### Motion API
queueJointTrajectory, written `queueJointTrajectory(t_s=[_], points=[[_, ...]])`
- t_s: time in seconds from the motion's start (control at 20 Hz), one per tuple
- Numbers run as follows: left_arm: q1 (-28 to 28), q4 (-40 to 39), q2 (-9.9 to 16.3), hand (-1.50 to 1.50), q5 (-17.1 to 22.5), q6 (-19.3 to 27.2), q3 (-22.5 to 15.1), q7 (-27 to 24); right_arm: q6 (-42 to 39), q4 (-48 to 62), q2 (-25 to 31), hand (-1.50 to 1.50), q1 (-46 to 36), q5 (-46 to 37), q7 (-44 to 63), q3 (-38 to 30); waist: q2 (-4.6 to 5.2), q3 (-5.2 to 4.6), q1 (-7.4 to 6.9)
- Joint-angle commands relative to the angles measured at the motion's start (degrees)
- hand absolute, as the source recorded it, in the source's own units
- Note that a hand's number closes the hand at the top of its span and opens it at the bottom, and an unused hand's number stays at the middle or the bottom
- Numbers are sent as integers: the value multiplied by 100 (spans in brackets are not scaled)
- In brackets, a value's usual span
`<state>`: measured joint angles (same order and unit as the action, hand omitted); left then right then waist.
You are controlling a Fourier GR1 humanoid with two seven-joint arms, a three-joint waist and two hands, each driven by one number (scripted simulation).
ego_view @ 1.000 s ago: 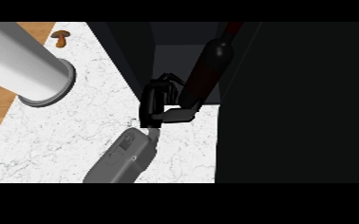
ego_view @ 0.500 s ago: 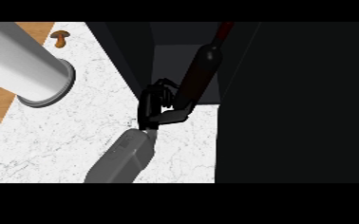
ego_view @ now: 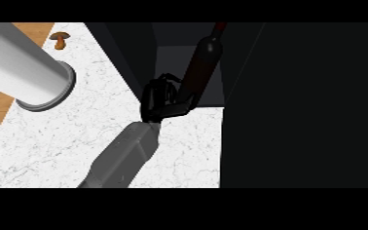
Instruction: Pick up the wine, place it into the cabinet and close the cabinet
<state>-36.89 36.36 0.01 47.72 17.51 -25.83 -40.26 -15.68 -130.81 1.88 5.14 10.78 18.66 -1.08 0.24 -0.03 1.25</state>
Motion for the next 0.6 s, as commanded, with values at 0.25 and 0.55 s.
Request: queueJointTrajectory(t_s=[0.25,0.55], points=[[-702,-799,-1,150,482,-338,-84,46,26,117,123,-150,-156,300,126,-300,-2,1,-11],[-1178,-904,-1,150,1124,-113,-277,-53,-207,573,-68,-150,-12,-87,-520,55,18,0,62]])
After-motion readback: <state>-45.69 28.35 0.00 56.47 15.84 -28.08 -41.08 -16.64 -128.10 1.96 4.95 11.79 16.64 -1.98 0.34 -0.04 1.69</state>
